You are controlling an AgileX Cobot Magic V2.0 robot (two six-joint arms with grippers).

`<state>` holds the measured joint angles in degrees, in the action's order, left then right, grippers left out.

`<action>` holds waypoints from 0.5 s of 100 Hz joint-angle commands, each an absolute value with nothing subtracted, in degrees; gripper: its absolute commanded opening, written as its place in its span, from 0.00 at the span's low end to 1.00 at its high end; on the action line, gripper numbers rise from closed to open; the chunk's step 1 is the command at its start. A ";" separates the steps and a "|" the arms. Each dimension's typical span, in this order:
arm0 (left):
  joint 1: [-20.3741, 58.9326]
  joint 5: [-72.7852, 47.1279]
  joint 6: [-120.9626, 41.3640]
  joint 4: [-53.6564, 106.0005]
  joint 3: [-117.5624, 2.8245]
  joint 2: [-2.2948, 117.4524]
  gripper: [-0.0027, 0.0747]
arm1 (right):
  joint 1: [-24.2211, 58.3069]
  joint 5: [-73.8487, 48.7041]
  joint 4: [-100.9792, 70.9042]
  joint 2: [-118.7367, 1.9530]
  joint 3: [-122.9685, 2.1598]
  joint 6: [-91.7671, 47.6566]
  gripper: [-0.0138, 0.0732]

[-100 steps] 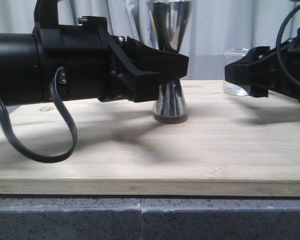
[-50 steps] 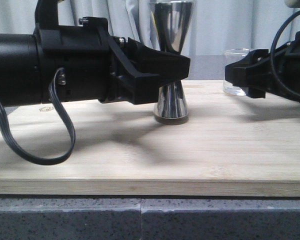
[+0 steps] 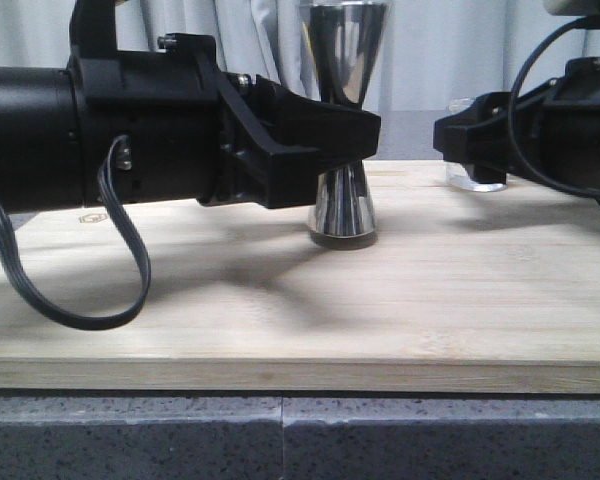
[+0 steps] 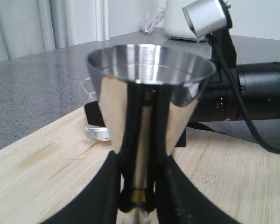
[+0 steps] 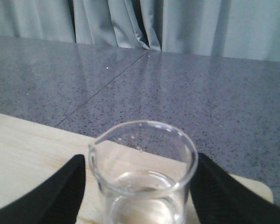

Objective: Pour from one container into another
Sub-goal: 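Move the right gripper to the glass beaker and close on it, then lift the beaker with the right gripper toward the jigger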

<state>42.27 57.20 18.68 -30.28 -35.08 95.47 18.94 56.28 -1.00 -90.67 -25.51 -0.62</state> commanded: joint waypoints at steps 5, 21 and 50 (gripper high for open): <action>42.22 62.64 19.15 -28.92 -36.57 93.70 0.01 | 18.57 60.40 -0.71 -89.16 -27.50 -1.05 0.66; 42.22 62.64 19.15 -28.92 -36.57 93.70 0.01 | 18.57 58.64 -0.71 -89.16 -27.50 -1.05 0.66; 42.22 62.64 19.15 -28.92 -36.57 93.70 0.01 | 18.57 58.60 -0.71 -89.16 -27.50 -1.05 0.66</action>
